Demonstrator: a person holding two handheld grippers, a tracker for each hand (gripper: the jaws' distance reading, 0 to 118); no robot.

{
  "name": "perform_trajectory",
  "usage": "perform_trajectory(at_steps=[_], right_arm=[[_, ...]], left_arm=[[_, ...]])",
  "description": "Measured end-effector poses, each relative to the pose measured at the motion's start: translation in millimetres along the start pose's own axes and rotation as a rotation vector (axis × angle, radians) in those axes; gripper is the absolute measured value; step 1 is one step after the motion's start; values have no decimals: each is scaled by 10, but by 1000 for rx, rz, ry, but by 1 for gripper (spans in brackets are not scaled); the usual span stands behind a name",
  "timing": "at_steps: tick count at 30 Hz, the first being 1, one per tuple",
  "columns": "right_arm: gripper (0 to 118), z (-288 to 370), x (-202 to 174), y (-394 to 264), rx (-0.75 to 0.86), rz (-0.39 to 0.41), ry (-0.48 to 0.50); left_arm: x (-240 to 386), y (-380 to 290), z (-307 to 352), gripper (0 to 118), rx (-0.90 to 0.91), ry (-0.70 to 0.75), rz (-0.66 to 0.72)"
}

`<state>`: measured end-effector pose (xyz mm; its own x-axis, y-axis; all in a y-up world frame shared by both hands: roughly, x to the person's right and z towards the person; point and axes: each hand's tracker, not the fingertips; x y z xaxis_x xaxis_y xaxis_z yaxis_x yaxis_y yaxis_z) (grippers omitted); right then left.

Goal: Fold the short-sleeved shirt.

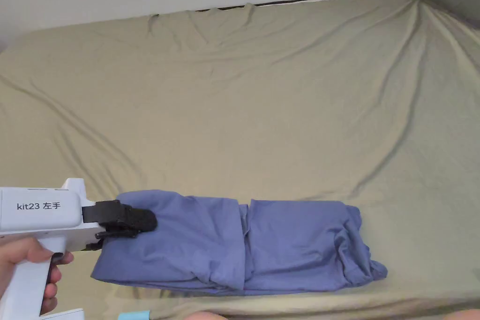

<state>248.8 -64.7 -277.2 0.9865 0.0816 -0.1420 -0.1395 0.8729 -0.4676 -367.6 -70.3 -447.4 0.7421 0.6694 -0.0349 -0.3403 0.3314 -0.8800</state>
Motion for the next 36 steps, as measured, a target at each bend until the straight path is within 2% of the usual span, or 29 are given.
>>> perform_trajectory(at_steps=[4,7,8,9,11,15,18,19,22,23,26,27,28,29,30,32,36], right_arm=[[0,-24,9,26,4,-1,43],[0,-34,-12,50,12,6,79],[0,-38,-25,61,15,10,88],[0,-44,-40,76,17,11,100],[0,-69,-61,92,17,0,125],[0,-165,-42,147,7,-72,190],[0,-217,68,162,19,-142,202],[0,-230,104,150,19,-161,194],[0,-232,233,117,4,-201,163],[0,-225,256,104,3,-210,153],[0,-196,334,81,4,-243,141],[0,-192,337,72,5,-249,144],[0,-193,340,60,3,-256,150],[0,-200,339,46,-2,-261,154],[0,-212,322,30,-13,-263,162],[0,-230,276,5,-32,-253,177],[0,-213,184,-18,-41,-185,165]], left_arm=[[195,109,86,12,-42,233,-34],[668,52,19,12,-72,349,-195],[843,16,-5,12,-72,357,-238],[1028,-5,-40,12,-55,322,-200],[1352,-38,-169,12,-95,284,-212],[1927,-150,-642,12,-167,271,-270],[2265,-207,-1110,15,-192,239,-289],[2328,-221,-1252,22,-199,216,-280],[2472,-365,-1805,82,-301,154,-246],[2515,-421,-1909,87,-359,157,-252],[2637,-494,-1855,82,-344,88,-350],[2655,-515,-1786,76,-331,100,-392],[2659,-527,-1691,53,-312,113,-420],[2659,-558,-1602,0,-285,144,-467],[2694,-648,-1518,0,-197,201,-559],[2629,-721,-1562,0,-117,299,-608],[2381,-890,-2017,0,-225,382,-583]])
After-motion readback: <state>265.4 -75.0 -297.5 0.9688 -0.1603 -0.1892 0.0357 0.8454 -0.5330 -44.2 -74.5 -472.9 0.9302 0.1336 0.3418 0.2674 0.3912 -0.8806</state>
